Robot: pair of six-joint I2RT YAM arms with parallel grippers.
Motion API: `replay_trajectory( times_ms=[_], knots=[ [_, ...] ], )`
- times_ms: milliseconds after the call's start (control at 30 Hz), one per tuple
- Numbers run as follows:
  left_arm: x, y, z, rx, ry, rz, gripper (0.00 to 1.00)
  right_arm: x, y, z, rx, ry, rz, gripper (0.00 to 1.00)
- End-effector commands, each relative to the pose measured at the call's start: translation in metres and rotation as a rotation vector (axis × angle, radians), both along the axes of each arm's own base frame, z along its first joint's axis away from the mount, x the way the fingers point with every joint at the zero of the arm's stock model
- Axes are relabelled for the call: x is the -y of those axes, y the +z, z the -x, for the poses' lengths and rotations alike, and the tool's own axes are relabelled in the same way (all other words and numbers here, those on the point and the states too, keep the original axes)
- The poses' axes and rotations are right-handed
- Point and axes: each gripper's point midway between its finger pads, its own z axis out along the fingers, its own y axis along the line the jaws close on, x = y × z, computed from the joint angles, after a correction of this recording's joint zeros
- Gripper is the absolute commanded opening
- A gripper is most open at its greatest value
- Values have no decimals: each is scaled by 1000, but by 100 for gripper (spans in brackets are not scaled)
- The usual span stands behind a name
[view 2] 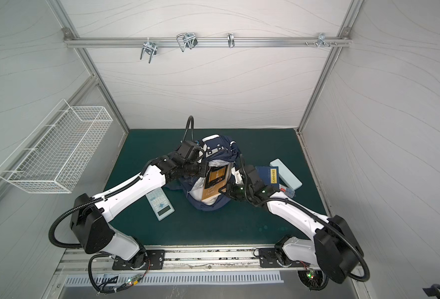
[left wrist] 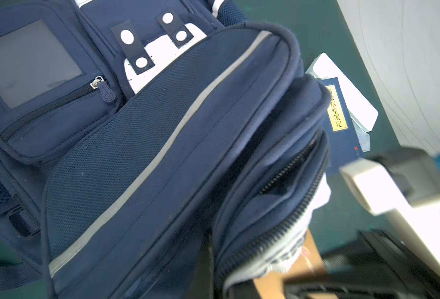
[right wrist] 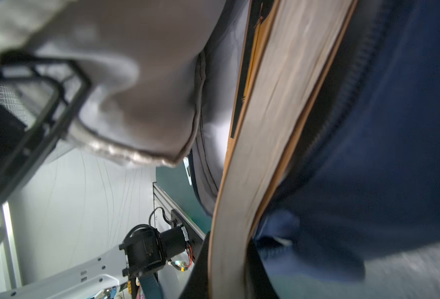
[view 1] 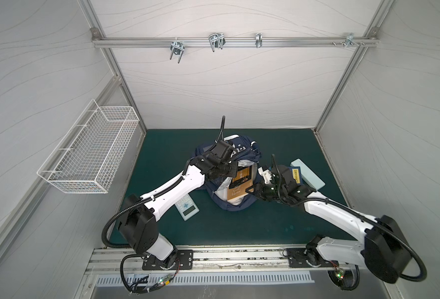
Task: Pack books, pencil case, and school supplies into a backpack
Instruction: Place the book in the student bag.
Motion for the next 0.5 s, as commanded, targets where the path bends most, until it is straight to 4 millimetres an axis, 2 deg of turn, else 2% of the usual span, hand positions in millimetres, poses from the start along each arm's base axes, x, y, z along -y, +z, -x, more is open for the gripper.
replay_trajectory(
  times_ms=[0, 100, 233, 367, 467],
  knots=[
    [18, 77, -9, 159, -38, 162, 0, -29, 63, -27, 196, 61, -191, 0],
    [17, 77, -9, 159, -36, 156, 0, -37, 66, -31, 221, 93, -228, 0],
    [16, 75, -12, 166, -29, 143, 0, -37, 68, -28, 247, 109, -258, 0],
    [10, 71, -16, 166, 3, 118, 0, -31, 76, -17, 290, 131, -284, 0],
    [2, 70, -20, 158, 38, 119, 0, -19, 73, -1, 306, 144, -253, 0]
  ],
)
